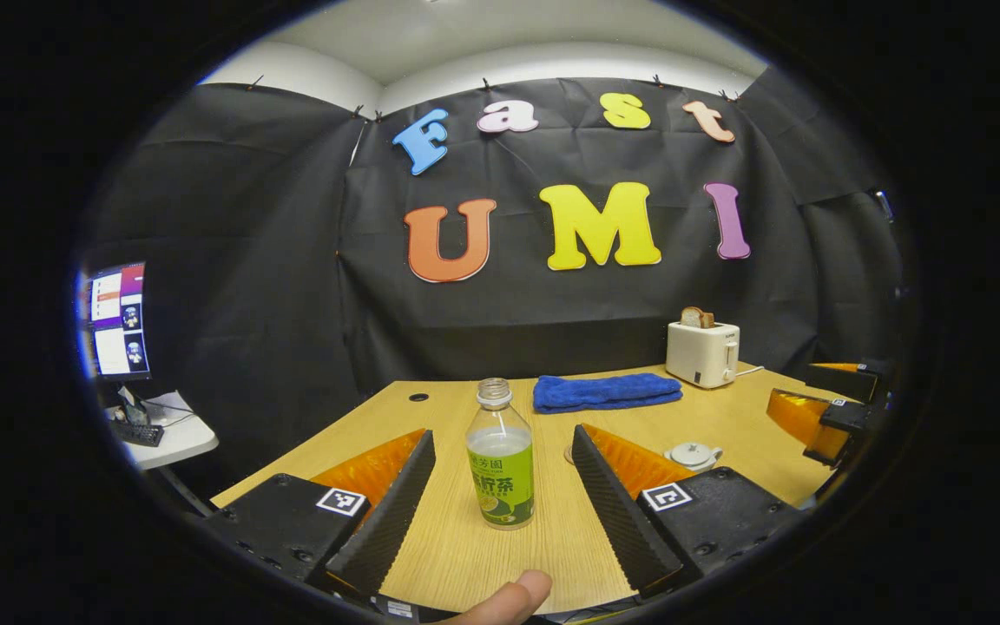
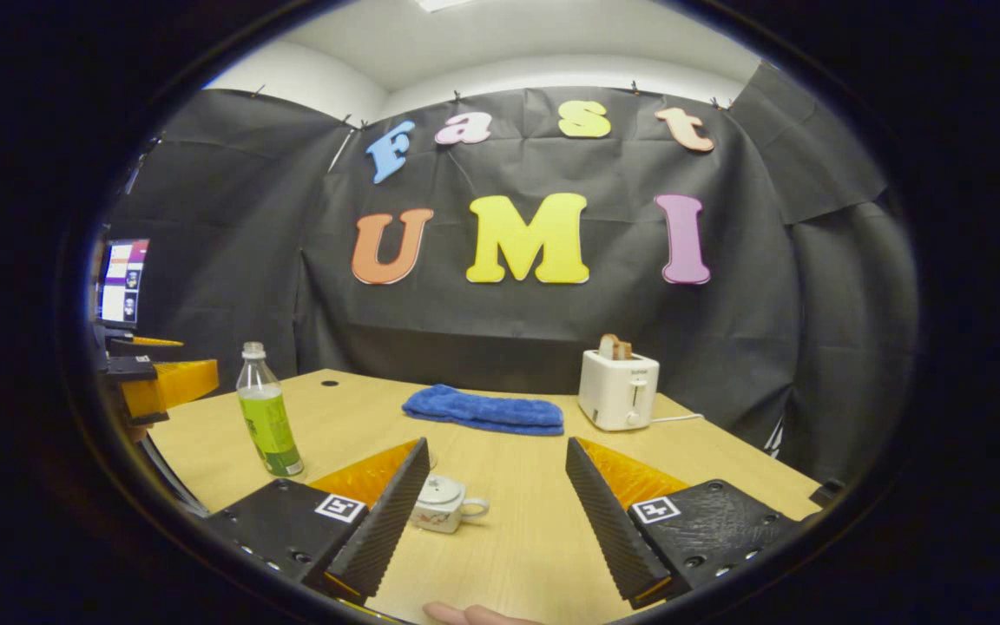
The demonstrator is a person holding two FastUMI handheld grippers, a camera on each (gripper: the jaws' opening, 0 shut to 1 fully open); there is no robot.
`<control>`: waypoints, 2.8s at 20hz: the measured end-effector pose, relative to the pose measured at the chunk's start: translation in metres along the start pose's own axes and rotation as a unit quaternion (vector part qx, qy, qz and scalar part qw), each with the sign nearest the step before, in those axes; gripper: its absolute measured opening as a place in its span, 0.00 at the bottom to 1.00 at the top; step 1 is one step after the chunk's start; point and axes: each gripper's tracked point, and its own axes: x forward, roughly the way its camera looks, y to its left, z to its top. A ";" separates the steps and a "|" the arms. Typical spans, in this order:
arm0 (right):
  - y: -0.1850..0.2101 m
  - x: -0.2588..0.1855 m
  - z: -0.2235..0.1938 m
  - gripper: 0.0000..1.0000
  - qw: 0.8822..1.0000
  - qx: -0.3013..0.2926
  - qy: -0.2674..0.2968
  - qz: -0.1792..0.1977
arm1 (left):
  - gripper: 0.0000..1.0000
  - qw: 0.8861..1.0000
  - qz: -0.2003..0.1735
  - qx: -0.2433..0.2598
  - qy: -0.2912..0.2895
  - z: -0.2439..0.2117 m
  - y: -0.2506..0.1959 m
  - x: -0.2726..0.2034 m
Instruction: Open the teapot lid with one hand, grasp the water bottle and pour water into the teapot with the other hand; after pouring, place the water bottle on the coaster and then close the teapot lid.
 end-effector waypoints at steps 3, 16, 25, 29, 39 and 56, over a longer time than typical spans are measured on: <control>0.003 0.017 -0.009 0.95 1.000 0.006 0.006 0.004 | 0.99 1.000 0.007 -0.006 -0.009 0.004 0.003 0.001; 0.044 0.097 -0.067 0.93 0.997 0.008 0.077 0.017 | 0.99 0.999 0.018 -0.027 0.002 -0.011 0.011 0.017; 0.055 0.104 -0.077 0.40 0.997 0.004 0.078 0.019 | 0.99 0.999 0.008 -0.031 0.019 -0.020 0.009 0.017; 0.063 0.102 -0.078 0.40 0.997 -0.036 0.069 0.022 | 0.99 1.000 0.005 -0.016 0.020 -0.021 0.004 0.017; 0.069 0.104 -0.083 0.18 0.996 -0.023 0.066 0.054 | 0.99 0.999 0.008 -0.025 0.026 -0.023 0.007 0.017; 0.056 0.096 -0.038 0.00 0.998 -0.034 0.012 0.045 | 1.00 0.998 0.010 -0.048 0.045 -0.032 0.013 0.021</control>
